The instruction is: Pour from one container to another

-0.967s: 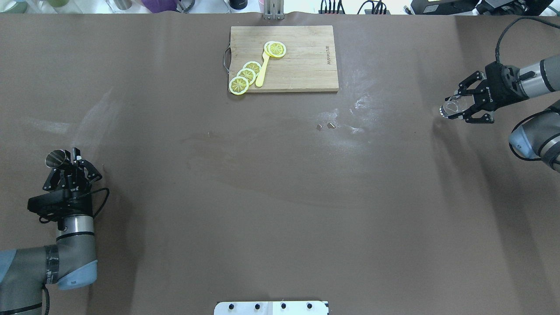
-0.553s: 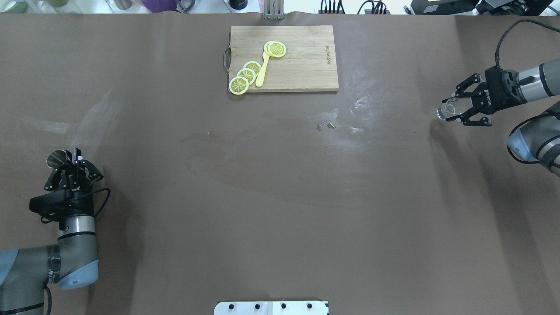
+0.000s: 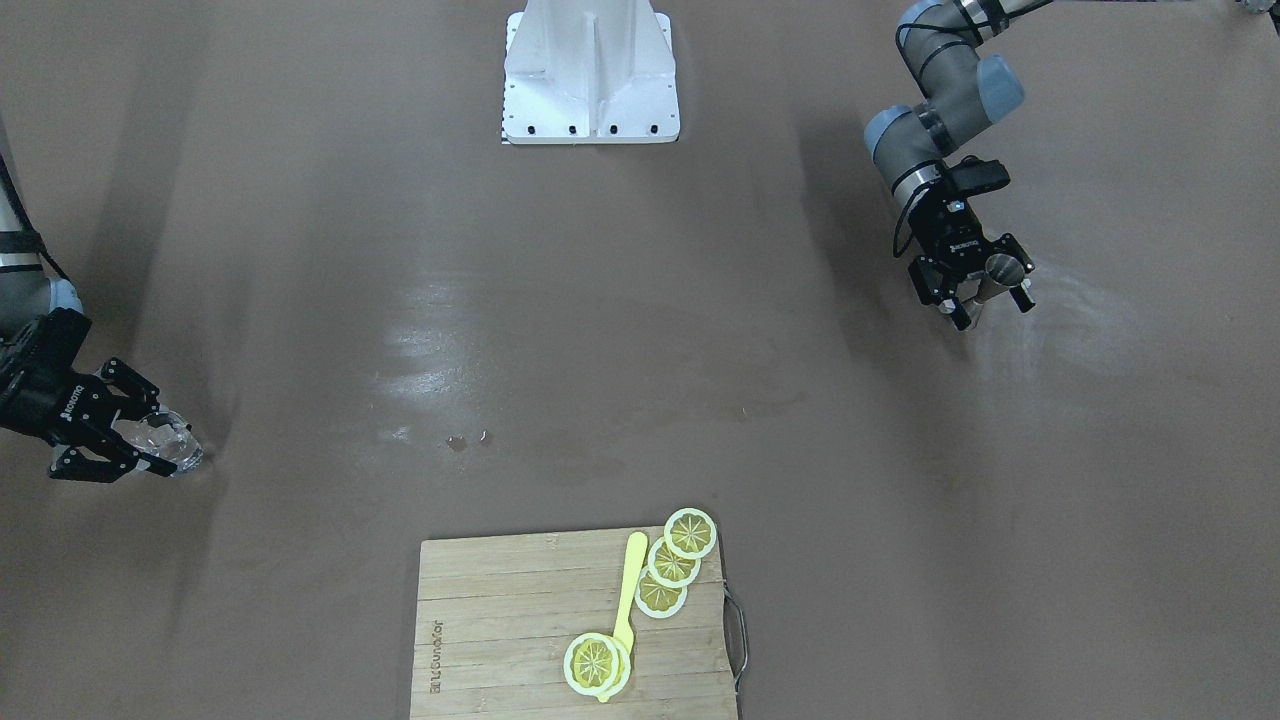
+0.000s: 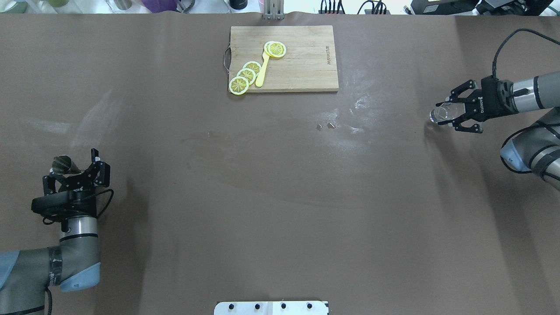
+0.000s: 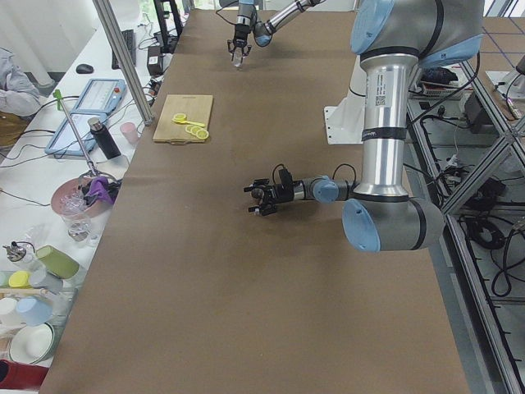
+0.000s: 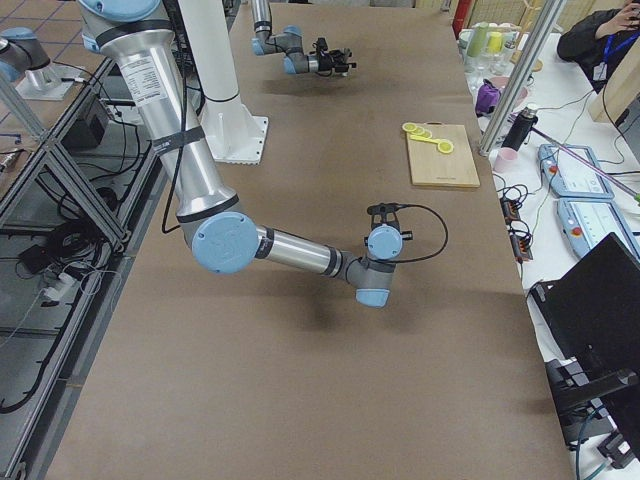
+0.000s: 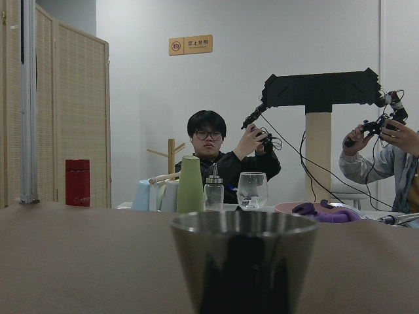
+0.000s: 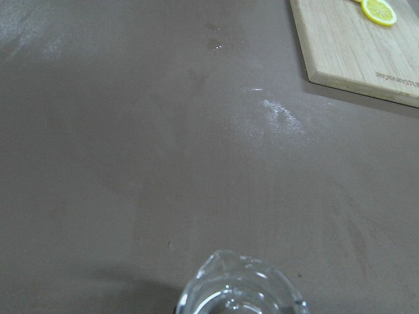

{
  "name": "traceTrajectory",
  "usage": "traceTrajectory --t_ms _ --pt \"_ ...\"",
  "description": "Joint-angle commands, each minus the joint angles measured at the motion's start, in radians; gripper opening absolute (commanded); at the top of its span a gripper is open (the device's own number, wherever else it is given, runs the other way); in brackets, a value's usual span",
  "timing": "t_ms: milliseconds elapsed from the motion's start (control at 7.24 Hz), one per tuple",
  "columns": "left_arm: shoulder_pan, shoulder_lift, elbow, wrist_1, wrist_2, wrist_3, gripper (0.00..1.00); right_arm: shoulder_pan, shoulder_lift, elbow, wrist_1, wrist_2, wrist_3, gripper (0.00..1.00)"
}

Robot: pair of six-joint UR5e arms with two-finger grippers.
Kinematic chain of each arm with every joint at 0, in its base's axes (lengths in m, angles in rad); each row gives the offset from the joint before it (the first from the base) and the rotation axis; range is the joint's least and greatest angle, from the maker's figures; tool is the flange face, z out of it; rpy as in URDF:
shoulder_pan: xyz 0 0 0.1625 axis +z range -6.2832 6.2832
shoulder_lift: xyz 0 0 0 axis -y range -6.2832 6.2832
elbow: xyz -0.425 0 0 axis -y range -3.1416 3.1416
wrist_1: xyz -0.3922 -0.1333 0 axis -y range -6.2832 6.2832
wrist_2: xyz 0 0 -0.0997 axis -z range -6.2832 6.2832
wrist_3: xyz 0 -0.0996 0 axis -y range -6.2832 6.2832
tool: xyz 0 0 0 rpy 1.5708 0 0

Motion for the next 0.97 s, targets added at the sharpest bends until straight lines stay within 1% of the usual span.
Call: traceTrajectory --t_ms 0,138,276,553,691,829 --pt "0.032 0.034 -0.095 0.051 0.067 0.000 0.99 -0.009 0.000 -0.002 0.003 -0.006 0.017 0.00" --pt "0.052 0.088 -0.156 0.059 0.096 0.000 0.99 -0.016 0.000 -0.010 0.002 -0.006 0.031 0.00" --pt "0.084 0.170 -0.185 0.061 0.163 -0.003 0.99 -0.023 0.000 -0.010 0.002 -0.005 0.049 0.00" --pt "0.086 0.185 -0.201 0.062 0.170 -0.002 0.99 -0.026 0.000 -0.010 0.002 -0.003 0.065 0.00" --pt "0.087 0.192 -0.240 0.064 0.170 0.000 0.99 -0.026 0.000 -0.010 0.002 -0.002 0.067 0.00" --pt "0.100 0.241 -0.300 0.066 0.170 0.001 0.99 -0.027 0.000 -0.010 0.002 -0.002 0.094 0.00"
